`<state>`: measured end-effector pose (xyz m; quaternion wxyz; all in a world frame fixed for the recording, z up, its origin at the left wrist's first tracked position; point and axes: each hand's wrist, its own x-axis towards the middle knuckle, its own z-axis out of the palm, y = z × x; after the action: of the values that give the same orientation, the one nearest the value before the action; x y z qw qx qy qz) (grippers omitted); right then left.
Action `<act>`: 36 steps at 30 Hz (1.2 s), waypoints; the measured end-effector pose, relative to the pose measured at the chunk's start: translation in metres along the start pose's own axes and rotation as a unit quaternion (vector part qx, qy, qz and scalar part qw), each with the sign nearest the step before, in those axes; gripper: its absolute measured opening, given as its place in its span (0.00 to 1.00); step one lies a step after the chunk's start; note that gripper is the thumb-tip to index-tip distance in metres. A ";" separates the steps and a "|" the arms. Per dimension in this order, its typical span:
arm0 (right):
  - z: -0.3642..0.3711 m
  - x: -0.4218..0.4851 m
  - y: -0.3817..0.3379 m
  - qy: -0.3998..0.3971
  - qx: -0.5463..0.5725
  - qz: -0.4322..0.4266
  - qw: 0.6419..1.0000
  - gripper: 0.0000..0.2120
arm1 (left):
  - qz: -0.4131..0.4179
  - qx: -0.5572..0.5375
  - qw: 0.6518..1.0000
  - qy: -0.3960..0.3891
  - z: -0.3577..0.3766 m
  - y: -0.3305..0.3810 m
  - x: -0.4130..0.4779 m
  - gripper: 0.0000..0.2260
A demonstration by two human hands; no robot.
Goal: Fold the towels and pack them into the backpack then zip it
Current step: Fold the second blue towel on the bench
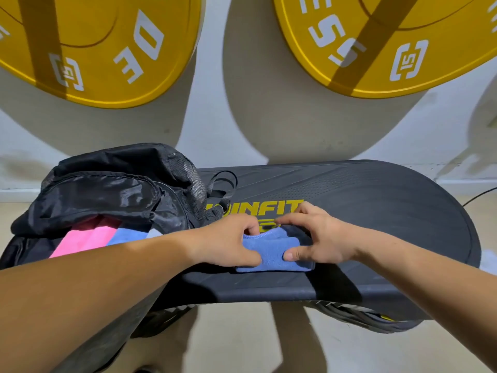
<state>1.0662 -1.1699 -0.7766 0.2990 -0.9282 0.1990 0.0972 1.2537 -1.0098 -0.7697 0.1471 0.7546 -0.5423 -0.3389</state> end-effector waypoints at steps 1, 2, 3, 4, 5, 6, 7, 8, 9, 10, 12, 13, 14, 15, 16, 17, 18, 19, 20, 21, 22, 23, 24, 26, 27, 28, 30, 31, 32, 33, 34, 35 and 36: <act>0.000 0.001 -0.008 -0.009 -0.016 -0.021 1.000 0.37 | 0.007 0.009 1.000 -0.007 -0.004 0.002 -0.004 0.12; 0.001 0.002 -0.018 -0.022 -0.034 -0.037 0.998 0.36 | 0.013 0.017 1.000 -0.013 -0.008 0.005 -0.009 0.11; 0.001 0.002 -0.030 -0.037 -0.048 -0.043 0.997 0.34 | 0.022 0.027 0.999 -0.018 -0.013 0.009 -0.014 0.11; -0.001 0.000 -0.043 -0.054 -0.050 -0.035 0.997 0.31 | 0.028 0.042 0.999 -0.019 -0.019 0.014 -0.020 0.11; -0.002 -0.001 -0.055 -0.070 -0.043 -0.021 0.996 0.29 | 0.033 0.057 0.998 -0.016 -0.025 0.019 -0.027 0.11; -0.004 -0.002 -0.063 -0.075 -0.033 -0.009 0.997 0.27 | 0.034 0.073 0.997 -0.010 -0.034 0.024 -0.035 0.11; -0.006 -0.003 -0.072 -0.072 -0.019 -0.003 0.997 0.25 | 0.039 0.084 0.996 0.001 -0.042 0.026 -0.044 0.11; -0.008 -0.004 -0.080 -0.061 -0.003 -0.007 0.998 0.23 | 0.041 0.090 0.995 0.015 -0.051 0.027 -0.055 0.11; -0.010 -0.004 -0.091 -0.046 0.011 -0.015 0.999 0.20 | 0.041 0.092 0.994 0.032 -0.060 0.024 -0.067 0.11; -0.011 -0.004 -0.103 -0.032 0.013 -0.028 0.999 0.18 | 0.037 0.086 0.994 0.050 -0.067 0.017 -0.082 0.11; -0.009 0.000 -0.133 -0.005 -0.037 -0.066 0.997 0.15 | 0.023 0.049 0.994 0.091 -0.081 0.004 -0.121 0.13; -0.007 0.003 -0.150 0.014 -0.081 -0.088 0.993 0.15 | 0.012 0.040 0.992 0.116 -0.085 -0.008 -0.143 0.14; -0.004 0.006 -0.166 0.036 -0.126 -0.108 0.986 0.16 | -0.005 0.044 0.988 0.147 -0.087 -0.020 -0.164 0.15; -0.001 0.011 -0.180 0.059 -0.155 -0.126 0.978 0.17 | -0.033 0.053 0.982 0.181 -0.088 -0.034 -0.186 0.16; 0.001 0.016 -0.195 0.078 -0.169 -0.141 0.972 0.17 | -0.060 0.047 0.973 0.216 -0.088 -0.050 -0.205 0.16; 0.003 0.022 -0.209 0.093 -0.176 -0.155 0.968 0.18 | -0.082 0.008 0.966 0.245 -0.086 -0.069 -0.222 0.15; 0.005 0.028 -0.223 0.102 -0.180 -0.167 0.964 0.19 | -0.092 -0.052 0.956 0.274 -0.083 -0.086 -0.239 0.14; 0.008 0.037 -0.235 0.107 -0.183 -0.175 0.961 0.20 | -0.103 -0.107 0.939 0.310 -0.080 -0.103 -0.254 0.15; 0.010 0.046 -0.247 0.109 -0.186 -0.178 0.960 0.21 | -0.118 -0.149 0.917 0.352 -0.078 -0.120 -0.268 0.15; 0.013 0.056 -0.259 0.109 -0.187 -0.176 0.960 0.21 | -0.137 -0.190 0.890 0.391 -0.077 -0.133 -0.282 0.15; 0.017 0.066 -0.270 0.108 -0.183 -0.170 0.962 0.21 | -0.153 -0.226 0.863 0.426 -0.076 -0.147 -0.294 0.14; 0.021 0.076 -0.281 0.110 -0.175 -0.164 0.964 0.21 | -0.170 -0.253 0.836 0.457 -0.075 -0.159 -0.304 0.12; 0.026 0.086 -0.290 0.118 -0.165 -0.158 0.966 0.21 | -0.183 -0.268 0.813 0.484 -0.074 -0.172 -0.311 0.11; 0.036 0.104 -0.305 0.135 -0.148 -0.147 0.969 0.21 | -0.218 -0.276 0.775 0.525 -0.069 -0.195 -0.318 0.08; 0.043 0.111 -0.309 0.140 -0.142 -0.145 0.969 0.22 | -0.234 -0.276 0.761 0.539 -0.067 -0.203 -0.319 0.07; 0.050 0.118 -0.312 0.144 -0.137 -0.142 0.970 0.22 | -0.241 -0.278 0.752 0.546 -0.066 -0.208 -0.316 0.06; 0.066 0.127 -0.312 0.159 -0.140 -0.135 0.968 0.23 | -0.259 -0.281 0.751 0.538 -0.061 -0.217 -0.306 0.08; 0.075 0.132 -0.310 0.169 -0.149 -0.133 0.965 0.24 | -0.264 -0.289 0.756 0.525 -0.059 -0.220 -0.300 0.08; 0.081 0.136 -0.307 0.178 -0.166 -0.132 0.961 0.24 | -0.264 -0.297 0.764 0.509 -0.057 -0.224 -0.294 0.06; 0.086 0.141 -0.304 0.189 -0.185 -0.129 0.956 0.24 | -0.266 -0.301 0.772 0.493 -0.056 -0.228 -0.288 0.05; 0.088 0.146 -0.301 0.205 -0.199 -0.128 0.950 0.23 | -0.265 -0.304 0.779 0.480 -0.056 -0.231 -0.282 0.06; 0.089 0.151 -0.298 0.225 -0.207 -0.132 0.943 0.21 | -0.267 -0.307 0.782 0.473 -0.057 -0.235 -0.277 0.09; 0.089 0.157 -0.297 0.245 -0.215 -0.140 0.935 0.17 | -0.267 -0.311 0.782 0.469 -0.058 -0.238 -0.273 0.12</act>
<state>1.3291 -0.9453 -0.7412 0.0444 -0.9838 0.1086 -0.1358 1.4142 -0.6802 -0.7721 0.5133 0.8486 -0.0482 -0.1190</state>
